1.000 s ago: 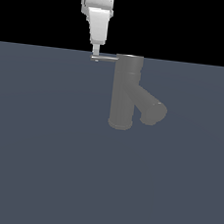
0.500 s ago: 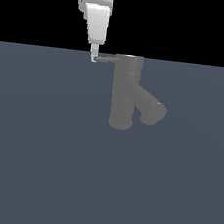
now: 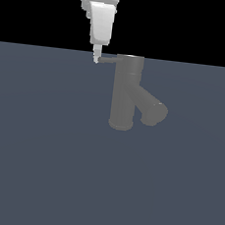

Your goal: Turn on the faucet by rotating a designated handle.

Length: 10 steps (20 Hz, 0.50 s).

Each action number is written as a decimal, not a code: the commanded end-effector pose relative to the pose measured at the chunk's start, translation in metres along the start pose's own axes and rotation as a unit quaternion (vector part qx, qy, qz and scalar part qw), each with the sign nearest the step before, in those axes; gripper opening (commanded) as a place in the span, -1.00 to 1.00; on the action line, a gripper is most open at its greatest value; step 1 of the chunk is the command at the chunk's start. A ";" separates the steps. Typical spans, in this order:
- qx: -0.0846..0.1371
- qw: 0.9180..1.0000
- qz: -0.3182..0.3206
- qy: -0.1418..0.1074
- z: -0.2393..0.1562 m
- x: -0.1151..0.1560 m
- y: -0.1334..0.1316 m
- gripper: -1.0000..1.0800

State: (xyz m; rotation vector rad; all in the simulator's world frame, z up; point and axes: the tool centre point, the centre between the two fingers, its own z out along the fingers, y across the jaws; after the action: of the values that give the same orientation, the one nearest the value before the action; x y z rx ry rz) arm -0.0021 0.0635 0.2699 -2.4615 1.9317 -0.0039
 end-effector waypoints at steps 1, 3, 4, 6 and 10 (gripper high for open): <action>-0.004 1.000 0.010 0.002 0.000 0.019 0.012 -1.00; -0.004 1.000 0.010 0.002 0.000 0.025 0.018 -1.00; -0.004 1.000 0.011 0.002 0.000 0.028 0.021 -1.00; -0.004 1.000 0.011 0.002 0.000 0.035 0.027 -1.00; -0.005 1.000 0.012 0.002 -0.001 0.048 0.040 -1.00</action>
State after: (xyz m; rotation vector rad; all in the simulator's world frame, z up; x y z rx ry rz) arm -0.0252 0.0344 0.2698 -2.4749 1.9214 0.0003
